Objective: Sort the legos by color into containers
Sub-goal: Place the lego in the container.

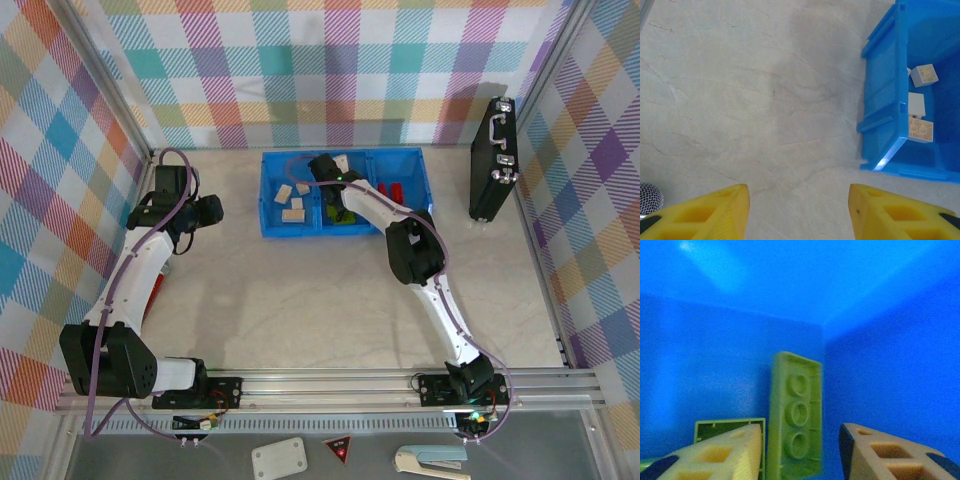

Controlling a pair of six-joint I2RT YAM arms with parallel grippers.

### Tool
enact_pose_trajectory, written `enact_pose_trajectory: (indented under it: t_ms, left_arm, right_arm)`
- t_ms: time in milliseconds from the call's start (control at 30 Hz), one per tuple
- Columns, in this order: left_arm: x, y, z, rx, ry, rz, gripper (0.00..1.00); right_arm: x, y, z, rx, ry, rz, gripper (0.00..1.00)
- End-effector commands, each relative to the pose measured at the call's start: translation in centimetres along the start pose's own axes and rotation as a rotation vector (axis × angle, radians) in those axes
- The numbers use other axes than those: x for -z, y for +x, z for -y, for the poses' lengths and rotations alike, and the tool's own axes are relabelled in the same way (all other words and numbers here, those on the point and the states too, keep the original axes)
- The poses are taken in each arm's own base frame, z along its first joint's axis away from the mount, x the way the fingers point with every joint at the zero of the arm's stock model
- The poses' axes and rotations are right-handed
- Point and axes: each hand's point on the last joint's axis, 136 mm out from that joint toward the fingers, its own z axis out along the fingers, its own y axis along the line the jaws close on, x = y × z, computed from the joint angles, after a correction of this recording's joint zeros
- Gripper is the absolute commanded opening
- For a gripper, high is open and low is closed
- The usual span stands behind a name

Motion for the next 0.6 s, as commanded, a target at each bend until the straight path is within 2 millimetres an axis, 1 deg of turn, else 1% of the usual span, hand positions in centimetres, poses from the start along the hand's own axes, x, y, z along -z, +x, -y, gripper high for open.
enact_pose_trajectory:
  t_ms: [0, 67, 167, 233, 333, 500, 567]
  left_arm:
    - [0.1, -0.4, -0.2, 0.014, 0.007, 0.004, 0.55]
    - [0.0, -0.4, -0.2, 0.013, 0.003, 0.005, 0.55]
    - [0.0, -0.4, -0.3, 0.013, -0.001, 0.006, 0.55]
    - [0.1, -0.4, -0.3, 0.011, -0.003, 0.007, 0.55]
    - [0.1, -0.5, -0.4, 0.012, -0.003, 0.011, 0.55]
    - [0.8, -0.7, -0.1, 0.014, 0.016, 0.037, 0.55]
    - [1.0, -0.8, -0.1, 0.014, 0.019, 0.044, 0.55]
  right_arm:
    - [1.9, -2.2, 2.6, -0.038, 0.032, 0.047, 0.51]
    - [2.3, -2.6, 2.8, -0.043, 0.03, 0.056, 0.55]
    - [3.1, -3.1, 3.1, -0.052, 0.025, 0.066, 0.56]
    - [4.0, -3.6, 3.6, -0.066, 0.019, 0.075, 0.56]
    - [5.3, -3.9, 4.3, -0.077, 0.0, 0.078, 0.57]
    - [7.9, -3.3, 5.5, -0.079, -0.045, 0.043, 0.57]
    - [9.0, -2.8, 5.5, -0.083, -0.098, 0.025, 0.57]
